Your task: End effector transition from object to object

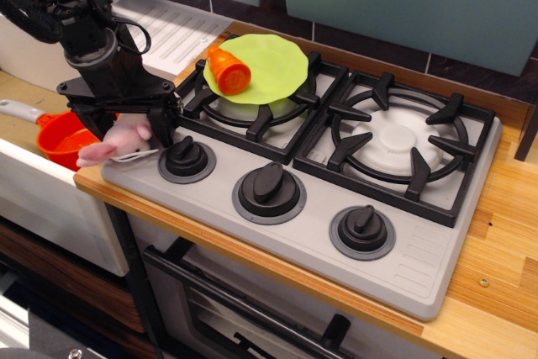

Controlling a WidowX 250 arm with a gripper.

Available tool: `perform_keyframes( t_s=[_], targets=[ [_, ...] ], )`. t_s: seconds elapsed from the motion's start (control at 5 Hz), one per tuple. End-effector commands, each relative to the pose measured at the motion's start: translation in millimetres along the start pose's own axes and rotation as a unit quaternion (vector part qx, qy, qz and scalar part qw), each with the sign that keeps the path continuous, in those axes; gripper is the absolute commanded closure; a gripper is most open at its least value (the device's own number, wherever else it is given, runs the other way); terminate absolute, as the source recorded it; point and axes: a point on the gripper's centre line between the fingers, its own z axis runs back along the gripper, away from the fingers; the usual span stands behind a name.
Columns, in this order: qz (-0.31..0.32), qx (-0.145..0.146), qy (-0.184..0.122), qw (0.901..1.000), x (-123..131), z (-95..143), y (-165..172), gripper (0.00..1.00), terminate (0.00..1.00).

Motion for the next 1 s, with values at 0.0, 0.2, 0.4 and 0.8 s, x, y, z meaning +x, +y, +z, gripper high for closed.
perform_keyframes(
  t_s=[0.0,0.2,0.4,0.8],
  targets=[
    [0.002,0.003,-0.014,0.9999,5.7,5.6,1.1,0.0,0.0],
    [0.002,0.003,-0.014,0.9999,5.7,5.6,1.1,0.0,0.0],
    [0.002,0.003,-0.014,0.9999,5.7,5.6,1.1,0.0,0.0],
    [0.002,0.003,-0.014,0.9999,5.7,5.6,1.1,0.0,1.0]
  ],
)
